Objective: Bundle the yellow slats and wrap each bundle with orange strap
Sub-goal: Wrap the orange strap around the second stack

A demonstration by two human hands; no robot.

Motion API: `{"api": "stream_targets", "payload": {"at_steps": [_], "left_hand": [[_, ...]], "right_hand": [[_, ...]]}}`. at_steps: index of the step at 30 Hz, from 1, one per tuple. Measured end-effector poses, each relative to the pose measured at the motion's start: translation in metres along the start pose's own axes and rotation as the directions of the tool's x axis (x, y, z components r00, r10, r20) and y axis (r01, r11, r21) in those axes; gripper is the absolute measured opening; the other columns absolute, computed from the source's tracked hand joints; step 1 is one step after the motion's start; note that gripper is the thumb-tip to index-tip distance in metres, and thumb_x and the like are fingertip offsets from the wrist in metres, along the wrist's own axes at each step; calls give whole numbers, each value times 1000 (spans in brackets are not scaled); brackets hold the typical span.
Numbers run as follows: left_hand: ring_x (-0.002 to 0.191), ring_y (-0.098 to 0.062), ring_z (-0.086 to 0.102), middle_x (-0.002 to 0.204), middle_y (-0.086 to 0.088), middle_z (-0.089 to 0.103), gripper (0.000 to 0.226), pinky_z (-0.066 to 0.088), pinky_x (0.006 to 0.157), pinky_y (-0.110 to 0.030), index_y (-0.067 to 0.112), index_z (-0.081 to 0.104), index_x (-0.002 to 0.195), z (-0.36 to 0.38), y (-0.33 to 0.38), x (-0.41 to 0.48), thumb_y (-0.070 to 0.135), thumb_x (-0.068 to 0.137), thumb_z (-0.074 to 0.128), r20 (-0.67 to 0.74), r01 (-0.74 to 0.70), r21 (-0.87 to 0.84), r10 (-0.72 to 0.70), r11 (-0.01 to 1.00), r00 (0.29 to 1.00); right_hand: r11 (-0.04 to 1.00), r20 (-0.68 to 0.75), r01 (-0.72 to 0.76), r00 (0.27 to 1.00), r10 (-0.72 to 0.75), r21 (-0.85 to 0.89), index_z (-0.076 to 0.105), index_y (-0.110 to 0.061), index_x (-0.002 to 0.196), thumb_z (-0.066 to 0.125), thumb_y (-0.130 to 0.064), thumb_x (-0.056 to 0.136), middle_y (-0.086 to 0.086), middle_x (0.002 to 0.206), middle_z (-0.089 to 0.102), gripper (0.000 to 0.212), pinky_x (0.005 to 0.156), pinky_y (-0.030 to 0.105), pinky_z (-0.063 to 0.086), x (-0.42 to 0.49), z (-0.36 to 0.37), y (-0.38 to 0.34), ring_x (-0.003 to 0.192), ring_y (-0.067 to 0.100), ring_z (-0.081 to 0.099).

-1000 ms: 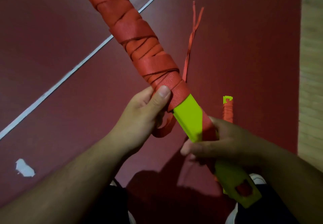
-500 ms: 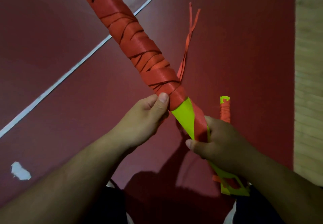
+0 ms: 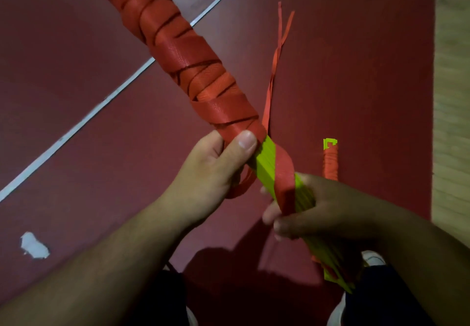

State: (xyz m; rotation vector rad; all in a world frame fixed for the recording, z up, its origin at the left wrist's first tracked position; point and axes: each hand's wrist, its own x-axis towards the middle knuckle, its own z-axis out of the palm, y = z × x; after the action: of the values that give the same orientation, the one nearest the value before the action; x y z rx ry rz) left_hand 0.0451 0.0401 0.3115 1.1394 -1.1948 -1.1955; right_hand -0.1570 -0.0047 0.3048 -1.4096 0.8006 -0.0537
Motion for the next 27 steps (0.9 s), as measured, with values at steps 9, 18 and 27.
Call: {"api": "stream_targets", "payload": {"at_steps": [9,18,27], "left_hand": [[44,-4,27,54,10,34,53,26,44,-19,27,63,73,-13,-3,5,80,66,65,137,45,89,-57,995,989],[48,7,47,52,22,51,26,35,50,-7,28,54,76,10,-2,2,44,94,47,15,24,185,-27,982,1000],[47,-11,21,57,1,24,42,18,46,-26,13,40,72,2,0,-3,48,92,52,55,2,-50,1,999,998]], "right_hand": [[930,-344,93,912,-223,-356,54,-27,76,70,-34,65,-11,56,51,21,54,32,43,4,10,15,51,2,45],[843,-595,-104,753,-281,-528,46,-34,80,68,-63,63,-8,73,59,40,66,36,49,8,19,19,74,21,60],[978,-182,32,981,-70,-205,64,-27,102,87,-33,68,-4,87,74,42,74,31,59,-2,-9,-4,80,13,72]]}}
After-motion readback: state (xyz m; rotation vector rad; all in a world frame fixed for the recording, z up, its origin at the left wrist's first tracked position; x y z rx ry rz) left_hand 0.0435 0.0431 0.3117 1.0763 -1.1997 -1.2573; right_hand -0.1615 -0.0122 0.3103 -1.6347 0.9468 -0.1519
